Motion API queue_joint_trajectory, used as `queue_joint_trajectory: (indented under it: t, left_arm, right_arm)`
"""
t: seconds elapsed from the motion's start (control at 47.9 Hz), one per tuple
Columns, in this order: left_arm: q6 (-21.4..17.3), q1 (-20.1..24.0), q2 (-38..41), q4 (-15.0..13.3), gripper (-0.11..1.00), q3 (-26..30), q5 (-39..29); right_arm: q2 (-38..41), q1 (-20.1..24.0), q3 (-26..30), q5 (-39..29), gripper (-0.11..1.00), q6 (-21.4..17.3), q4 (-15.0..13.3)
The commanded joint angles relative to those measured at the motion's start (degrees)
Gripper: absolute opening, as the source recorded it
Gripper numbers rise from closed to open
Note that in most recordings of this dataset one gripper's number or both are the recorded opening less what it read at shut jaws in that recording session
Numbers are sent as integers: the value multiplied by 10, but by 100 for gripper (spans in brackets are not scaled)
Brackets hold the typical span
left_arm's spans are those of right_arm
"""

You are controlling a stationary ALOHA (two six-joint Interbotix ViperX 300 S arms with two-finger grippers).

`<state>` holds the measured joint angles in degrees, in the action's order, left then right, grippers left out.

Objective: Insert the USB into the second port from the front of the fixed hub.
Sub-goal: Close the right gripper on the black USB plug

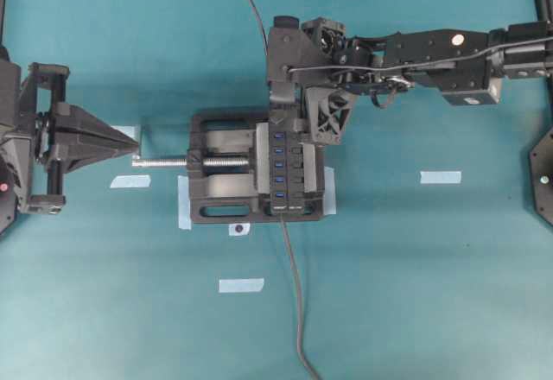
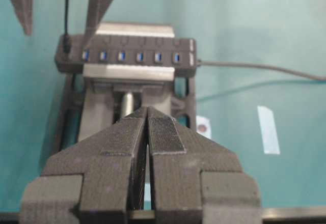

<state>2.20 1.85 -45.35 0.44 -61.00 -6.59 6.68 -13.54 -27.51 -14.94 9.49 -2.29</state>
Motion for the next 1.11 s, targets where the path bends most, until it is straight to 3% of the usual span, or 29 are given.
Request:
queue_joint_trajectory:
  t: [0.0, 0.292, 0.71, 0.856, 1.086]
  left_arm:
    - [1, 2, 1, 1, 0, 6, 7]
    - [1, 3, 1, 1, 0, 6, 9]
    - [1, 3, 1, 2, 0, 6, 10]
    - [1, 3, 1, 1, 0, 5, 9]
    - [1, 3, -2, 1, 0, 5, 10]
  right_arm:
    - [-8, 4, 13, -3, 80, -2, 2]
    - [-5, 9, 13, -4, 62, -1, 2]
    - [-5, 13, 14, -3, 56, -2, 2]
    - [-4, 16, 15, -2, 44, -2, 2]
    - [-7, 17, 16, -1, 16, -2, 2]
